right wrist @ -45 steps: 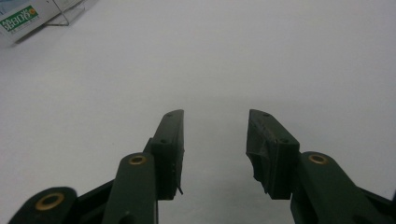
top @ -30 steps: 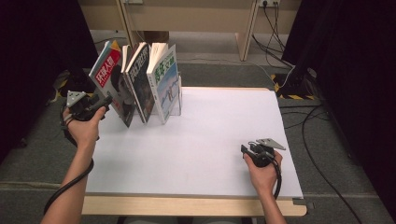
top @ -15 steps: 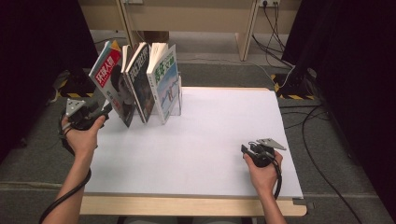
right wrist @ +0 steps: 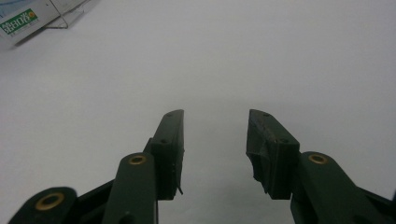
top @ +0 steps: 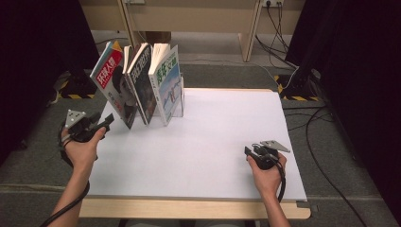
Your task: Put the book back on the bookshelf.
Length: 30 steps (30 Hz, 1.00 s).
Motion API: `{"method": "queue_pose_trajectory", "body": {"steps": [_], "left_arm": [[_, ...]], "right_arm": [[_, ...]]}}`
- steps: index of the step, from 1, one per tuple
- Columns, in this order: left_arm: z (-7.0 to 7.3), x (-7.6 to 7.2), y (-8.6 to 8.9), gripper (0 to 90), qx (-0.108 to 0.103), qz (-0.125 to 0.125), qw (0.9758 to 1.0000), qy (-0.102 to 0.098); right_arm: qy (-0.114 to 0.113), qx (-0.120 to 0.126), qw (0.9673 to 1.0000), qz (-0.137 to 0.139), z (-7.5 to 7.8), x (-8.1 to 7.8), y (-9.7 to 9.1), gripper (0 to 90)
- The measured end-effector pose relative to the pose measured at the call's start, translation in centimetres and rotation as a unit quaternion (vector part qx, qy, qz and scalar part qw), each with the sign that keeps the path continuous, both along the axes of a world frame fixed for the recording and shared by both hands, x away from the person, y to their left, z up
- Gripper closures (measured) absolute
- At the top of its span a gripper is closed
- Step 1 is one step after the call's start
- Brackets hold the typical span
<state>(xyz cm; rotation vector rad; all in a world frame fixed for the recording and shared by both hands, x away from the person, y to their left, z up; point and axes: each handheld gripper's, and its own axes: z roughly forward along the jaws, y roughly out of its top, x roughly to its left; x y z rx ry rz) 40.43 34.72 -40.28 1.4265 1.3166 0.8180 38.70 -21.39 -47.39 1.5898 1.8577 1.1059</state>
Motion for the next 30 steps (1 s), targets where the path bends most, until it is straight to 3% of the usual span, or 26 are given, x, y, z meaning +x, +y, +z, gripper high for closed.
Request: {"method": "queue_pose_trajectory", "body": {"steps": [11,16,30], "left_arm": [[-2.4,-2.2,0.0,41.4,-0.002,-0.011,0.9996,0.027],[-3.2,-3.1,0.0,40.9,-0.015,-0.018,0.9992,0.031],[-5.2,-5.1,-0.1,40.1,-0.002,-0.03,0.998,0.055]], "right_arm": [[0.0,0.002,1.0,-0.001,0.1,0.0,0.0,57.3],[-0.002,0.0,1.0,-0.001,0.1,0.0,0.0,57.3],[-0.002,0.0,1.0,0.0,0.1,-0.1,-0.1,57.2]]}}
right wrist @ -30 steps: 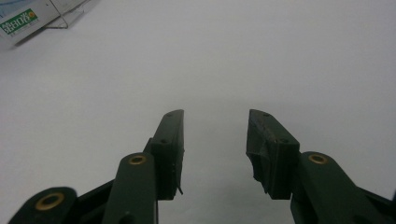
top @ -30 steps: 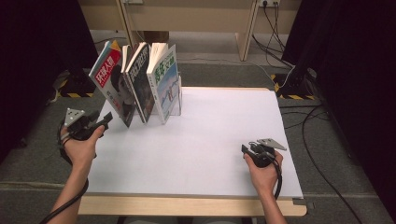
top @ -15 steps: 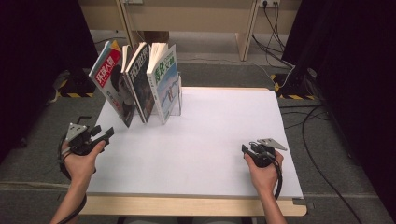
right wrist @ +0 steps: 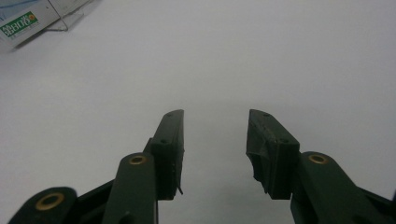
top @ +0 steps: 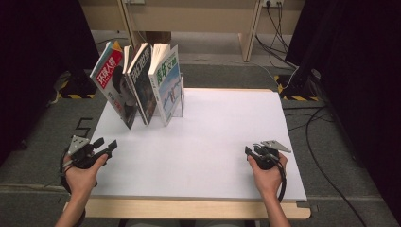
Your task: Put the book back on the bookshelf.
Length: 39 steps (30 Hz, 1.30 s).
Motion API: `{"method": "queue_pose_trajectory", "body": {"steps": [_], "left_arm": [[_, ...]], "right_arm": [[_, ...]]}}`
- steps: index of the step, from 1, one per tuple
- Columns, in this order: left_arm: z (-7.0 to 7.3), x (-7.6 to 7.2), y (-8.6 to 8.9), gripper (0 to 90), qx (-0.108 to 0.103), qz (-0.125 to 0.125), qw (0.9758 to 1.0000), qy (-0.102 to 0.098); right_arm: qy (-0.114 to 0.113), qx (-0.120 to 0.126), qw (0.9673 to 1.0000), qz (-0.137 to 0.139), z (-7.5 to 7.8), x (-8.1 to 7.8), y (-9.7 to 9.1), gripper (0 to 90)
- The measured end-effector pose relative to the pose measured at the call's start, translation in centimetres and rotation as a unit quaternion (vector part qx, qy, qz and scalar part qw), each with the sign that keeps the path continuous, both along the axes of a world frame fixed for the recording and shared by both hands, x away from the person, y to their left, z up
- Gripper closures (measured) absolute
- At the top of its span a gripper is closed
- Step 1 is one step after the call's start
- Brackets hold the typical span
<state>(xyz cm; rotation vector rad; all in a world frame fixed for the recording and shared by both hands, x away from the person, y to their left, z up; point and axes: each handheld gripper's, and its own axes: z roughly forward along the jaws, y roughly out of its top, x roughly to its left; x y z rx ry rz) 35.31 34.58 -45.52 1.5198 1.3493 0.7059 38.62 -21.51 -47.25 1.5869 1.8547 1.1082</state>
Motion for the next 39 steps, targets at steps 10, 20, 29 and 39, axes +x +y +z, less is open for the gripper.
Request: {"method": "queue_pose_trajectory", "body": {"steps": [10,20,29,39], "left_arm": [[-1.9,-1.1,-0.3,40.2,0.004,-0.003,0.9999,0.011],[-3.0,-1.7,-0.6,40.0,0.003,-0.004,0.9999,0.011],[-3.3,-2.2,-0.3,39.9,0.004,0.002,1.0,0.007],[-3.4,-2.2,-0.4,41.0,0.001,-0.005,1.0,0.008]], "right_arm": [[-0.001,-0.001,1.0,0.0,0.0,0.0,0.1,57.3],[0.0,0.001,1.0,-0.001,-0.1,0.0,0.0,57.3],[-0.002,-0.001,1.0,0.001,-0.2,0.0,0.0,57.3],[0.002,-0.003,1.0,0.004,-0.3,0.0,0.5,57.2]]}}
